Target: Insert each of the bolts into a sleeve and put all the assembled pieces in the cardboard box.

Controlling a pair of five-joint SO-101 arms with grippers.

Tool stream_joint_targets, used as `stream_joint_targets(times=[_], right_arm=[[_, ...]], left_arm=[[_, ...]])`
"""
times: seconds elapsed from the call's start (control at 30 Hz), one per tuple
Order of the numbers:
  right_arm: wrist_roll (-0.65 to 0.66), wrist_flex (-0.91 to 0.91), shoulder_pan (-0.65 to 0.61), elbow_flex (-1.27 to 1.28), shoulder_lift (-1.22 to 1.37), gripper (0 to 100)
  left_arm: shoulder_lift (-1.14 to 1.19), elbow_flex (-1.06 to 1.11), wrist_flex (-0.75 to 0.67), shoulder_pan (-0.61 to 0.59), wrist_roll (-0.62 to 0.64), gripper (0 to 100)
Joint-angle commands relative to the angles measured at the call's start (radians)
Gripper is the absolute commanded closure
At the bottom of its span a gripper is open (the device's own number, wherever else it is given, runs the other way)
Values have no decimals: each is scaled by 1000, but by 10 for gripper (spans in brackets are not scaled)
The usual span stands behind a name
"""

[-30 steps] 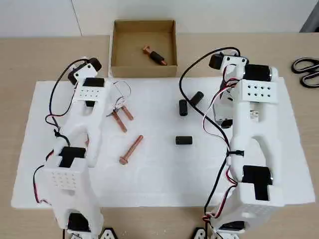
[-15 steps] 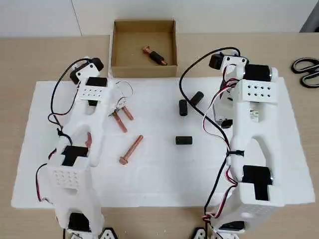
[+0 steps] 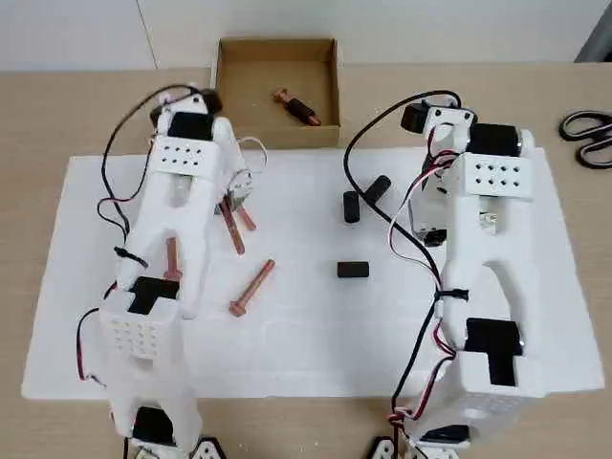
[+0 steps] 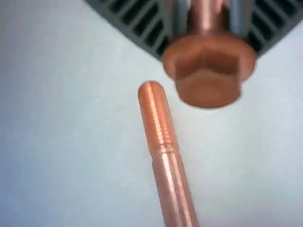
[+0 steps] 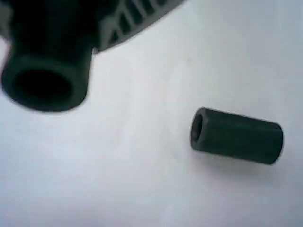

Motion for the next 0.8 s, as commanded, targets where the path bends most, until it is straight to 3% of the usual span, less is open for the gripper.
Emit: stream_joint_targets(times=[0.0, 0.23, 0.37, 0.77], right_arm=[[8, 4, 10, -11, -67, 995], [9, 10, 5, -68, -200, 995], [8, 5, 1, -84, -401, 995], [9, 8, -10, 46, -940, 995]], left_arm=[[-21, -139, 55, -9, -12, 994], [-132, -269, 55, -17, -23, 994], [-285, -266, 55, -5, -144, 994], [-766, -4, 55, 2, -161, 994]])
